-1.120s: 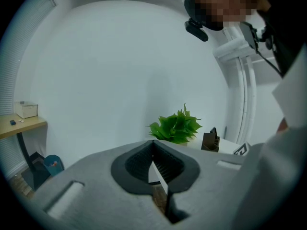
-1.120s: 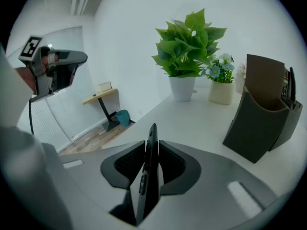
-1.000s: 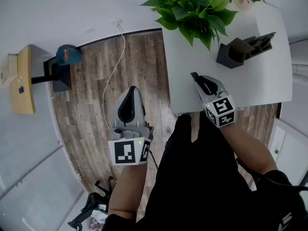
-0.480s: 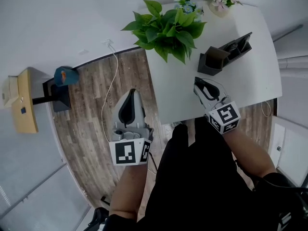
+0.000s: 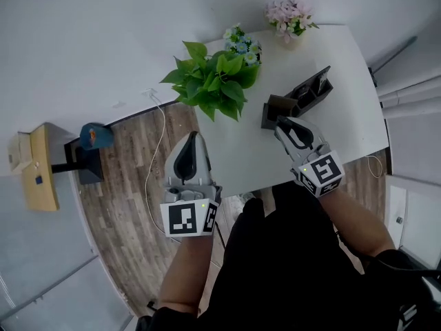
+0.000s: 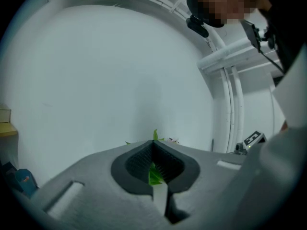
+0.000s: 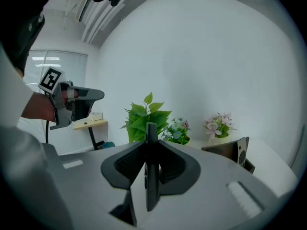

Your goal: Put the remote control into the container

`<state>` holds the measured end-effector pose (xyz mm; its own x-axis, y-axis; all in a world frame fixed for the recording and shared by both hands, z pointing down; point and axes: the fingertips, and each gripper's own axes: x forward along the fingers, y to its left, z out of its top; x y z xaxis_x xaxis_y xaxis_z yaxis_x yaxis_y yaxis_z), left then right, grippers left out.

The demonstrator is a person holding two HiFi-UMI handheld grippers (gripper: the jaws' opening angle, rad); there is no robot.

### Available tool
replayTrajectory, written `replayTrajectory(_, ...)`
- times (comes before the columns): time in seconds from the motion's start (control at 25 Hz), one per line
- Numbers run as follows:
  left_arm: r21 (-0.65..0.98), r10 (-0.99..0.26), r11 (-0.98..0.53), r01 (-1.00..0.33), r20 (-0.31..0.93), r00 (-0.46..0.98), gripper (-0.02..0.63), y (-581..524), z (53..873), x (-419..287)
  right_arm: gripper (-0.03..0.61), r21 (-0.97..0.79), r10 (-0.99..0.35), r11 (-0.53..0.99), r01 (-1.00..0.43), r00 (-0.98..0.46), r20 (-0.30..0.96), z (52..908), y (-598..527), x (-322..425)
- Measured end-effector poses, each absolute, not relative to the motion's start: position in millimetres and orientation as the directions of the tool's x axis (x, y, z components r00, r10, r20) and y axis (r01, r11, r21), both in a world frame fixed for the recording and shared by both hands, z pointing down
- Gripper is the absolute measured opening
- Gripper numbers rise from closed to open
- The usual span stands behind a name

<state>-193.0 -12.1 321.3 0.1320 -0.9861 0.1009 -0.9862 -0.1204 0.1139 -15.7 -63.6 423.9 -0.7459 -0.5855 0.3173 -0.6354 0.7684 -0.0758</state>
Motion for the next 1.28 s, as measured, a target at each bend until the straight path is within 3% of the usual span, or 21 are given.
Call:
replayTrajectory(0.36,0.097,-0.993,-0.081,-0.992,0.083,0.089,0.0,-41.1,301.9,-168.8,0.084,-0.087,-0.519,0.83,-0.551,-0.82,0.241,401.1,-95.2,-11.8)
replayTrajectory(1.28,0.078,-0.989,-0.007,-0.997,0.147,0.018,0.0,-76.4,324.4,-160.2,0.086,-0.065,-0.376,0.913,-0.402,-0.894,0.244,432.8,-118.8,-25.8)
